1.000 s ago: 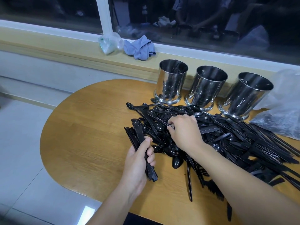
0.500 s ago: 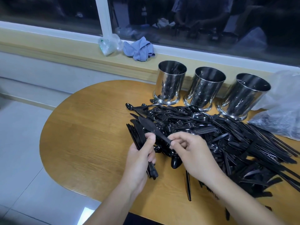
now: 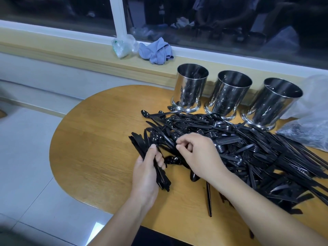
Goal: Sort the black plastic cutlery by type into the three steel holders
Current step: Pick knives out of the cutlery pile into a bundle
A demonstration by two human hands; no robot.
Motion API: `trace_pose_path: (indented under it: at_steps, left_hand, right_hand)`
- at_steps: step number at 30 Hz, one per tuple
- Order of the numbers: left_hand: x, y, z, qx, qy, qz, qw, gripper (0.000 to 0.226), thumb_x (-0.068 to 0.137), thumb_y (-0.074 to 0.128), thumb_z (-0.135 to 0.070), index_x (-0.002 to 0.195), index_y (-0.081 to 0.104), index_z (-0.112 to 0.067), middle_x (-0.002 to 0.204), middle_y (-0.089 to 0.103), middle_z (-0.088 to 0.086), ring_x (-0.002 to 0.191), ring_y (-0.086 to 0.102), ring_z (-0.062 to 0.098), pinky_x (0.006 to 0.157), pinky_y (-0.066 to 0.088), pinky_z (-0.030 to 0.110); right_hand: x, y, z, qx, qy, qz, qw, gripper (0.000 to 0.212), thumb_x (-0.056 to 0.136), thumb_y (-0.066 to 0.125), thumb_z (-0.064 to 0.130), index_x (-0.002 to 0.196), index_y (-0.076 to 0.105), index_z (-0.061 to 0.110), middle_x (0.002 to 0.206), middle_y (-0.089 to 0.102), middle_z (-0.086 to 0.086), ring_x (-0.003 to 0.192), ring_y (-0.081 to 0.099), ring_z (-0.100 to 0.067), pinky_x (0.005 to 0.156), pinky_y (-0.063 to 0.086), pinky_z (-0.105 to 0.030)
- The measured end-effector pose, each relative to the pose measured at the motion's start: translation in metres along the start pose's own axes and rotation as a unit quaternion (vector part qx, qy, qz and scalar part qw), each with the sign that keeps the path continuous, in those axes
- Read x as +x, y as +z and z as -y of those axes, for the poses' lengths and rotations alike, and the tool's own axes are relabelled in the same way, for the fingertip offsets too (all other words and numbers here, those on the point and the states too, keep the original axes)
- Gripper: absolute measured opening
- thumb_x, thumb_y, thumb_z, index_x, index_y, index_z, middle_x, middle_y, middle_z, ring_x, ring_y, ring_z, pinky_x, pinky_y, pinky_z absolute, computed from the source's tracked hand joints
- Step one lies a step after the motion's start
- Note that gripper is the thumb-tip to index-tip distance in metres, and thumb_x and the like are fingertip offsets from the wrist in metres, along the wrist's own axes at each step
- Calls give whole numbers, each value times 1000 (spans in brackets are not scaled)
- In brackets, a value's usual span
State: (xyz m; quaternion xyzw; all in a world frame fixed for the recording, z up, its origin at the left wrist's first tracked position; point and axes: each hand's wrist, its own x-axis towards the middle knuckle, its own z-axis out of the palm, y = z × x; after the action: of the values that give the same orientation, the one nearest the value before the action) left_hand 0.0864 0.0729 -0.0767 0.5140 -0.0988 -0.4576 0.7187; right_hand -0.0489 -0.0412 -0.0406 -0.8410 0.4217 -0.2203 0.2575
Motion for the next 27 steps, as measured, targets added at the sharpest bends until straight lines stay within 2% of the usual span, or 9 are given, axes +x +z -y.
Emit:
trace_pose_path:
  at_steps: [2, 4, 7, 9, 12, 19, 23, 25, 27]
  left_hand:
    - [3, -4, -1, -28, -6, 8, 1000, 30, 112, 66, -34, 97, 47, -17, 81, 43, 3, 74, 44, 19, 79, 46, 41]
    - [3, -8, -2, -46, -10, 22, 999, 29, 112, 67, -36, 100, 51, -16, 82, 46, 4, 74, 50, 19, 83, 52, 42]
    - [1, -12, -4, -35, -3, 30, 999, 27, 109, 68, -40, 97, 57, -18, 82, 49, 3, 68, 49, 17, 72, 52, 37]
    - [1, -15, -5, -21, 2, 35, 999, 28, 107, 70, -41, 95, 54, -20, 80, 46, 2, 64, 42, 15, 62, 48, 31]
    - [3, -17, -4, -3, 5, 39, 999, 29, 107, 70, -39, 97, 51, -20, 78, 44, 1, 62, 39, 14, 58, 43, 30]
    - [9, -21, 1, 9, 17, 40, 999, 27, 110, 69, -35, 109, 50, -16, 77, 42, 3, 61, 36, 15, 54, 39, 27]
    - [8, -20, 3, 15, 19, 40, 999, 29, 109, 70, -36, 105, 51, -15, 76, 41, 4, 61, 35, 16, 54, 38, 28]
    - [8, -19, 3, 17, 18, 38, 999, 29, 108, 71, -36, 104, 51, -15, 76, 42, 3, 60, 35, 16, 54, 39, 28]
    - [7, -18, 2, 19, 19, 42, 999, 28, 109, 70, -36, 102, 51, -16, 74, 42, 3, 60, 36, 15, 54, 38, 28]
  right_hand:
    - [21, 11, 0, -67, -25, 12, 997, 13, 101, 74, 34, 112, 80, 30, 96, 64, 18, 85, 59, -4, 95, 50, -33]
    - [38, 20, 4, -127, -39, 24, 991, 18, 102, 72, 39, 117, 78, 30, 105, 66, 11, 99, 62, -14, 105, 44, -40]
    - [55, 33, 8, -198, -40, 38, 979, 26, 103, 71, 45, 119, 78, 27, 111, 69, 5, 107, 64, -21, 105, 41, -40]
    - [61, 42, 8, -237, -40, 34, 970, 26, 103, 69, 48, 111, 79, 26, 107, 68, 5, 105, 64, -21, 104, 41, -39]
    - [63, 50, 7, -265, -32, 27, 963, 24, 104, 67, 47, 99, 78, 26, 98, 67, 5, 99, 64, -21, 102, 43, -38]
    - [61, 46, 16, -153, -14, 21, 988, 18, 104, 69, 34, 88, 66, 29, 90, 62, 12, 89, 61, -16, 103, 46, -43]
    - [72, 36, 26, -58, 3, -28, 998, 19, 109, 62, 32, 91, 60, 27, 78, 61, 12, 74, 60, -15, 86, 52, -43]
    - [78, 30, 27, -87, 2, -54, 995, 18, 110, 60, 31, 94, 59, 24, 72, 61, 10, 70, 61, -19, 82, 50, -41]
    - [84, 29, 21, -154, 5, -53, 987, 18, 110, 59, 29, 94, 63, 23, 74, 64, 9, 73, 63, -20, 87, 51, -41]
